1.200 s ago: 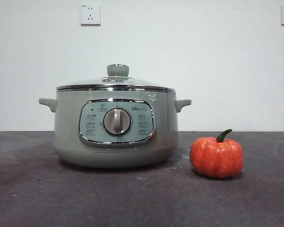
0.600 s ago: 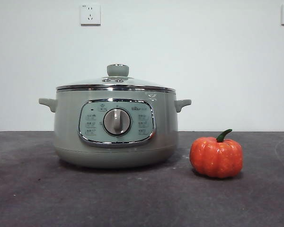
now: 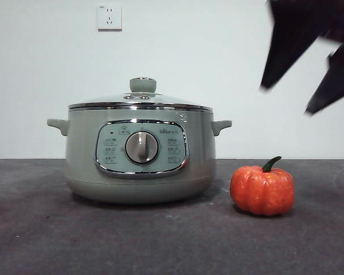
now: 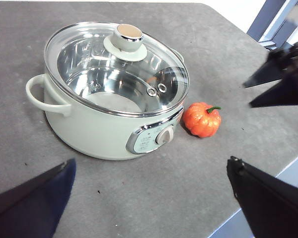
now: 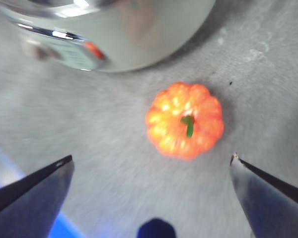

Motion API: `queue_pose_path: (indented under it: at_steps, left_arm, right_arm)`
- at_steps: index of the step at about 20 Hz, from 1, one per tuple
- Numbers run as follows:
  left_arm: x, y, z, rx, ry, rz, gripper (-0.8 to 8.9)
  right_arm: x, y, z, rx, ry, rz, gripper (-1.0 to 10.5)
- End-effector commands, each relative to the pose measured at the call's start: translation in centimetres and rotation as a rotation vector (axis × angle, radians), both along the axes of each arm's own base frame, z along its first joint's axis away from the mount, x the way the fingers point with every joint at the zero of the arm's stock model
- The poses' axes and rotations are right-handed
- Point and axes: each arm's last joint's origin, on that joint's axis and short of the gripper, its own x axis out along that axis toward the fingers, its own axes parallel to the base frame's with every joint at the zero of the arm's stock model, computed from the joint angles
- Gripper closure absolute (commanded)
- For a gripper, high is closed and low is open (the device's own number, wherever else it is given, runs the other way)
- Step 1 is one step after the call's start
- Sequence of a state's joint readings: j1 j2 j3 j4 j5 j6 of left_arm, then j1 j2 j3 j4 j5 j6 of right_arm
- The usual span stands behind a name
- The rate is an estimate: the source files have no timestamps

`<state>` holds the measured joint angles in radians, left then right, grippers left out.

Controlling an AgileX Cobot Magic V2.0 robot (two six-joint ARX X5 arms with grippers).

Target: Pick up the pumpkin,open the lid,put the pumpkin in the pot,close the lid

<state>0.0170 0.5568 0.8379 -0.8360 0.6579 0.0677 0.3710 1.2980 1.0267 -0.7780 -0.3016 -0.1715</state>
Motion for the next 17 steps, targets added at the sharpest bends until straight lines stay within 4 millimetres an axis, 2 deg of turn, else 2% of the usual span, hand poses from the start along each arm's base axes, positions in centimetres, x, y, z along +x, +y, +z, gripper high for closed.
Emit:
queue_pose_path:
  at_steps: [1, 6, 13, 14, 15, 17]
  left_arm:
    - [0.0, 0.0, 0.1, 0.004, -0.010, -0.004, 0.24]
    - [0.0, 0.0, 0.1, 0.004, -0.009, -0.003, 0.24]
    - [0.0, 0.0, 0.1, 0.005, -0.010, -0.002, 0.24]
    - [0.0, 0.0, 0.1, 0.005, -0.010, -0.001, 0.24]
    - [0.0, 0.0, 0.1, 0.005, -0.010, -0.001, 0.24]
    - [0.0, 0.0, 0.1, 0.006, -0.010, -0.001, 0.24]
  right_arm:
    - [1.7, 1.2, -2.2, -0.046, 0.026, 0.017, 2.0]
    - [4.4, 2.4, -5.9, -0.119, 0.042, -0.003, 2.0]
    - [5.7, 3.2, -8.7, -0.137, 0.088, 0.006, 2.1]
    - [5.8, 3.2, -9.0, -0.140, 0.094, 0.006, 2.8]
    - [5.8, 3.2, -9.1, -0.141, 0.101, 0.003, 4.0]
    - [5.8, 3.2, -9.3, -0.143, 0.114, -0.003, 7.5]
